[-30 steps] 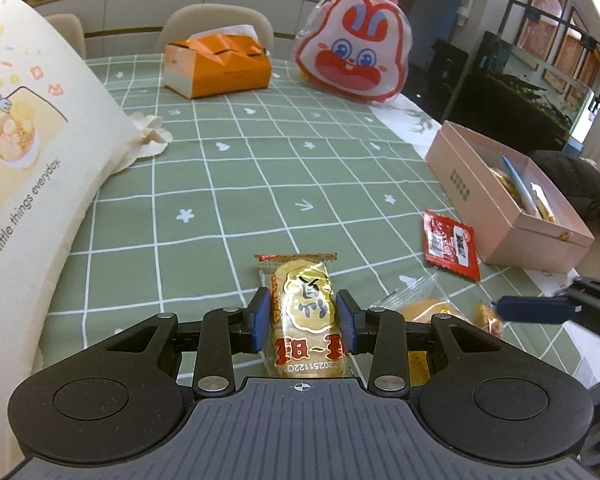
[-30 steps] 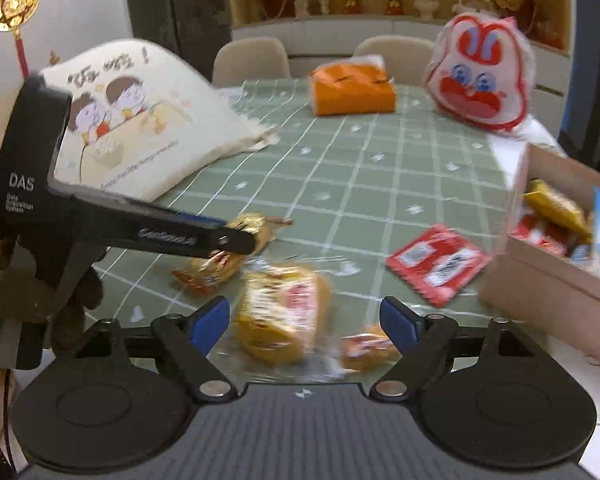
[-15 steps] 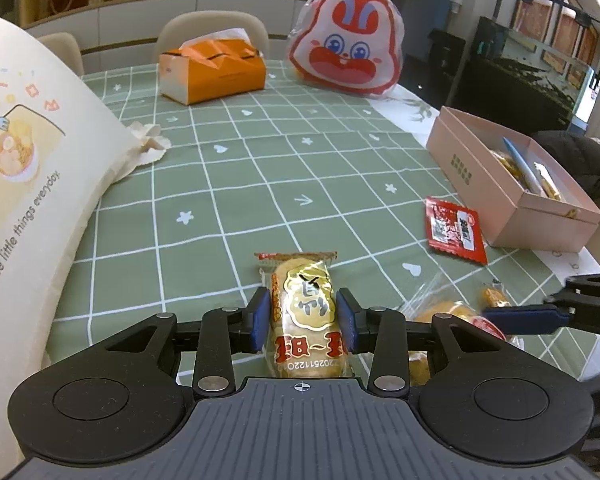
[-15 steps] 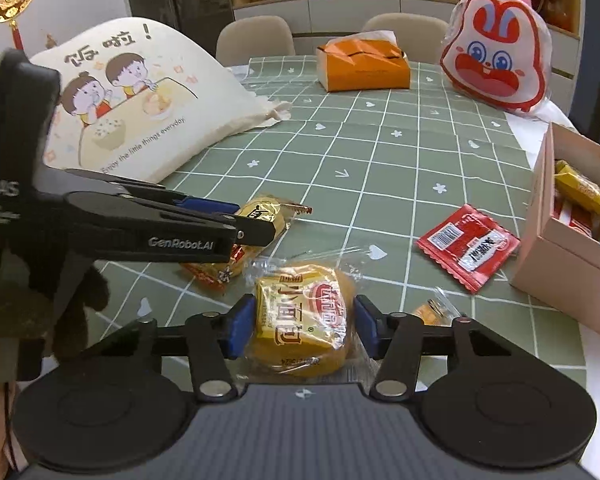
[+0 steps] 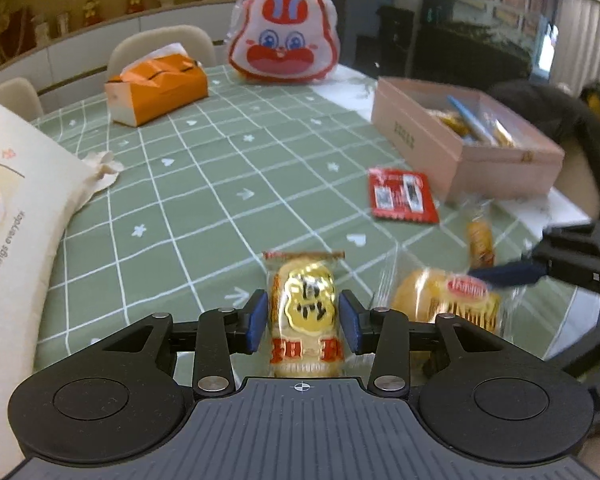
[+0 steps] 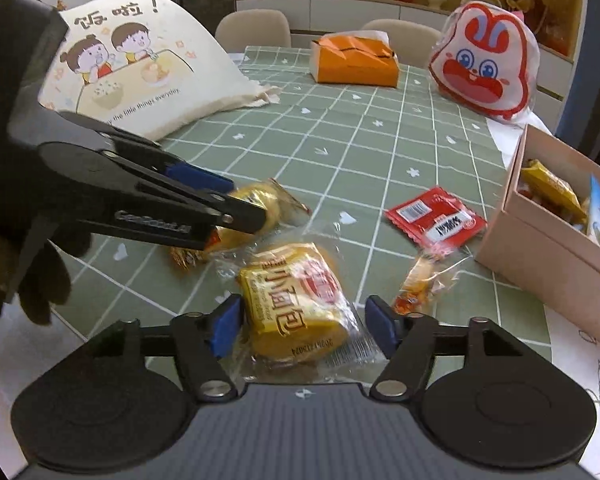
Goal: Organize snacks
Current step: 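Carry both held snacks up toward the pink box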
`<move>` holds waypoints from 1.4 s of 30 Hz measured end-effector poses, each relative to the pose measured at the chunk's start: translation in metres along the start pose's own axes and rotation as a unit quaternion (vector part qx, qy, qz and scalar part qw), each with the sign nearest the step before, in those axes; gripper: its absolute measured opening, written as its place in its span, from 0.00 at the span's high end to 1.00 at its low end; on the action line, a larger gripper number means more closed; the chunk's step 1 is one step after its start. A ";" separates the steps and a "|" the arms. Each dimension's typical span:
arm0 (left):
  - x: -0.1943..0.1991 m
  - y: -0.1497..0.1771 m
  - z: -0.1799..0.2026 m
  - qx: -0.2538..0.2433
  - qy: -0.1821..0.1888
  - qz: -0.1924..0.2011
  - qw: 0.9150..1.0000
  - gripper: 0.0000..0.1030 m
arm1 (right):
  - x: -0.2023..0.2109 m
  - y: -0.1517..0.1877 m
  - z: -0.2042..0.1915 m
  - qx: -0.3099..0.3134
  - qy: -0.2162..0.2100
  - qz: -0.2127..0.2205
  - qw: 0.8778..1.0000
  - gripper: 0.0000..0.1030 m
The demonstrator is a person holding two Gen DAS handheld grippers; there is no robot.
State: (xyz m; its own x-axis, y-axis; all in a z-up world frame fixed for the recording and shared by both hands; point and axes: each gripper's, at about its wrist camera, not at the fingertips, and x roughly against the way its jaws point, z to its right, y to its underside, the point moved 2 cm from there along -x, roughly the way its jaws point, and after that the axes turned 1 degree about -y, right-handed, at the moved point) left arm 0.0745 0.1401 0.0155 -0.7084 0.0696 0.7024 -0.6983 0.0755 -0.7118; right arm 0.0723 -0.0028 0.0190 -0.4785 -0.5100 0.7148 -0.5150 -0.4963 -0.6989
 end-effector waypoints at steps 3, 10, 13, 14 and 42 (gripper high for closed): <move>0.000 0.005 0.007 -0.027 -0.003 -0.012 1.000 0.57 | -0.002 0.002 -0.001 0.004 0.002 -0.003 1.000 0.28; -0.005 0.007 0.001 -0.022 0.007 -0.016 1.000 0.57 | -0.005 0.001 -0.003 0.020 0.010 0.012 1.000 0.25; -0.007 0.006 -0.008 0.006 0.024 -0.007 1.000 0.58 | -0.003 -0.003 -0.001 0.013 0.007 0.038 0.999 0.28; -0.007 0.006 -0.010 0.018 0.026 -0.004 0.999 0.59 | -0.003 -0.004 -0.001 0.006 -0.001 0.037 0.999 0.34; 0.047 -0.038 0.116 0.026 0.125 0.043 0.991 0.61 | 0.189 0.058 0.137 -0.103 -0.001 0.114 0.988 0.16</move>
State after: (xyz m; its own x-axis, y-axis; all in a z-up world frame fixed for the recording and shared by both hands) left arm 0.0562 0.0250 0.0749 -0.7229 0.3185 0.6132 -0.6447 0.0084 -0.7644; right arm 0.0496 -0.2243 0.1099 -0.5975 -0.5931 0.5396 -0.5283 -0.2151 -0.8214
